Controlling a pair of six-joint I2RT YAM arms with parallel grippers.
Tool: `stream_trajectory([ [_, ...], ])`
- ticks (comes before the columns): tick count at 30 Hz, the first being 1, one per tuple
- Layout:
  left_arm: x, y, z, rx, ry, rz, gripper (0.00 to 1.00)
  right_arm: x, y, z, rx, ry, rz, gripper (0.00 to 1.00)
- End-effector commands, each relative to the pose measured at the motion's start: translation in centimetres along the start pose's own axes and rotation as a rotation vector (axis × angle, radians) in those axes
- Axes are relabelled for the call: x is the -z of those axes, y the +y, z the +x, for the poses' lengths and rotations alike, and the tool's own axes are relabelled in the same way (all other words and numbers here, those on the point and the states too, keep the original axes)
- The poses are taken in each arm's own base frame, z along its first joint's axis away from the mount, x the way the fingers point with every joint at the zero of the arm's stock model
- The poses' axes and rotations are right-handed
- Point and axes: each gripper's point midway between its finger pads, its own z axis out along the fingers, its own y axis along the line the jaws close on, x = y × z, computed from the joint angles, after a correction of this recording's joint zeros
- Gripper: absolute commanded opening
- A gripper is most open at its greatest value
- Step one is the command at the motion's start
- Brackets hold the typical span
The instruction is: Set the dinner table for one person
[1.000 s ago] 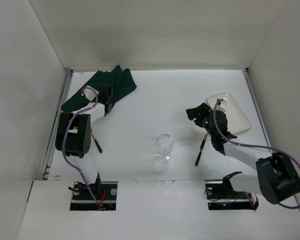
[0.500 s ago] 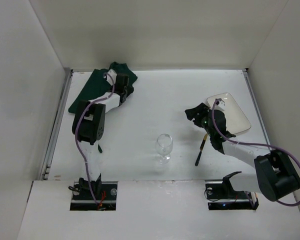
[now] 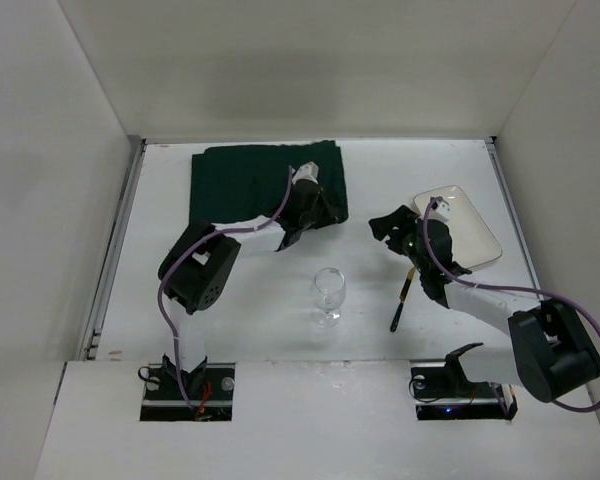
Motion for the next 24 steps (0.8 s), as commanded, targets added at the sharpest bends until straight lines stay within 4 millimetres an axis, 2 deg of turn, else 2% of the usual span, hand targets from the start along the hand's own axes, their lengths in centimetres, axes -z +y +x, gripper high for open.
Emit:
stream_trajectory([
  [1, 3.3, -7.4, 0.0, -0.049, 0.024, 0.285, 0.08, -0.2, 2.4, -1.9, 0.004, -0.057, -0.062, 0.76],
  [4, 4.3, -9.1, 1.9, -0.063, 0.09, 0.383, 0.13, -0.5, 1.8, -1.7, -0.003, -0.048, -0.043, 0.81],
  [7, 5.2, -10.4, 3.4, -0.063, 0.15, 0.457, 0.25, -1.2, 1.1, -0.8, -0.009, -0.013, -0.009, 0.83],
  [9, 5.5, -9.7, 2.5, -0.032, 0.107, 0.428, 0.37, -1.7, 0.3, -0.1, -0.024, 0.013, 0.024, 0.84],
  [11, 6.1, -8.6, 0.9, 0.008, 0.041, 0.395, 0.44, -2.2, -0.5, 0.6, -0.037, 0.034, 0.054, 0.84],
  [15, 8.2, -6.3, -1.9, 0.08, -0.061, 0.351, 0.47, -2.6, -1.2, 1.2, -0.036, 0.058, 0.082, 0.81],
  [17, 9.7, -3.5, -3.3, 0.134, -0.13, 0.287, 0.47, -2.8, -1.3, 1.4, -0.034, 0.068, 0.091, 0.76],
  [19, 11.4, 1.1, -4.2, 0.207, -0.221, 0.158, 0.47, -3.0, -1.5, 1.7, -0.031, 0.081, 0.106, 0.66],
  [20, 12.6, 4.1, -4.3, 0.251, -0.265, 0.074, 0.47, -3.2, -1.7, 1.9, -0.03, 0.09, 0.12, 0.53],
  [21, 13.4, 6.0, -4.2, 0.271, -0.284, 0.021, 0.47, -3.4, -1.9, 2.1, -0.028, 0.099, 0.13, 0.44],
  [22, 14.5, 8.3, -4.1, 0.288, -0.304, -0.047, 0.47, -3.6, -2.0, 2.4, -0.03, 0.114, 0.136, 0.29],
  [23, 15.6, 10.4, -3.8, 0.298, -0.318, -0.114, 0.47, -3.7, -2.1, 2.8, -0.029, 0.13, 0.142, 0.19],
  [24, 16.6, 12.4, -3.3, 0.309, -0.321, -0.178, 0.47, -3.8, -2.3, 3.0, -0.029, 0.143, 0.147, 0.16],
])
